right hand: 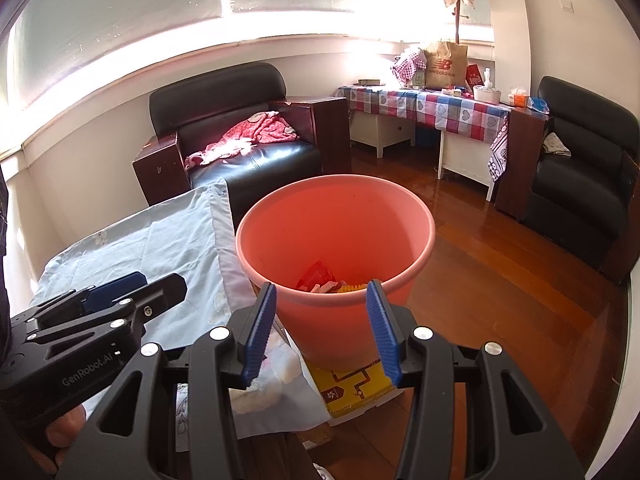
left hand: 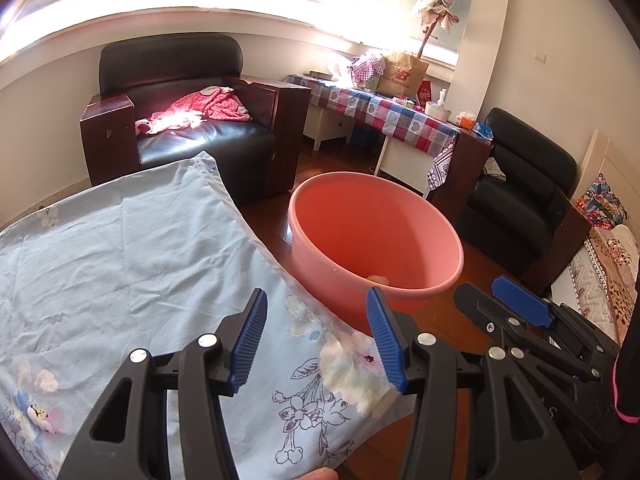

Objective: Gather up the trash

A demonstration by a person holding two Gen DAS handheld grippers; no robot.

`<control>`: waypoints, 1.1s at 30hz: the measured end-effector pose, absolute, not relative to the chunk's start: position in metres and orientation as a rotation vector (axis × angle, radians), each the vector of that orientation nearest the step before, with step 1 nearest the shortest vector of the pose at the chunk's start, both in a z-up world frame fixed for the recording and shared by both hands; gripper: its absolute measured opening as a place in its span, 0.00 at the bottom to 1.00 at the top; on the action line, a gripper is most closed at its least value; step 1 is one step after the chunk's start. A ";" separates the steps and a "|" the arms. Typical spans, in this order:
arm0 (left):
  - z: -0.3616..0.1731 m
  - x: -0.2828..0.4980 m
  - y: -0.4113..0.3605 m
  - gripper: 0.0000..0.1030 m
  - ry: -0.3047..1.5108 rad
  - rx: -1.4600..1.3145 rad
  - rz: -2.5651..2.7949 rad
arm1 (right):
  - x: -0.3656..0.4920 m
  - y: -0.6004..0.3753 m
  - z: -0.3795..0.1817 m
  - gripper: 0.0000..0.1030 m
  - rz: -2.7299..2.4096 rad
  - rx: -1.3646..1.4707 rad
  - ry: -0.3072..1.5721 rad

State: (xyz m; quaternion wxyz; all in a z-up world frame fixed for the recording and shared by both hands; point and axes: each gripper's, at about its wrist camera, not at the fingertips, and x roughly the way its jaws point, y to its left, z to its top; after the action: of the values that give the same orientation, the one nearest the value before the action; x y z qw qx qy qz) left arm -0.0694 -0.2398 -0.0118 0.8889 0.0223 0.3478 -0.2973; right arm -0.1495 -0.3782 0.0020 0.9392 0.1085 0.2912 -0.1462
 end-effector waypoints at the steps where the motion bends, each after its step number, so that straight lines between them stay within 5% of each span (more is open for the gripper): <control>1: -0.012 -0.071 -0.241 0.50 0.722 0.046 -0.616 | -0.150 -0.378 0.002 0.46 -0.298 0.221 0.594; 33: -0.007 -0.064 -0.238 0.47 0.719 0.033 -0.613 | -0.142 -0.369 0.004 0.46 -0.288 0.209 0.599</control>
State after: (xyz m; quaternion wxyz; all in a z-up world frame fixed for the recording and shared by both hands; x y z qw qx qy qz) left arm -0.0644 -0.2376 -0.0067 0.8903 0.0160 0.3464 -0.2953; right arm -0.1418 -0.3695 0.0045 0.9399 0.1025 0.2936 -0.1411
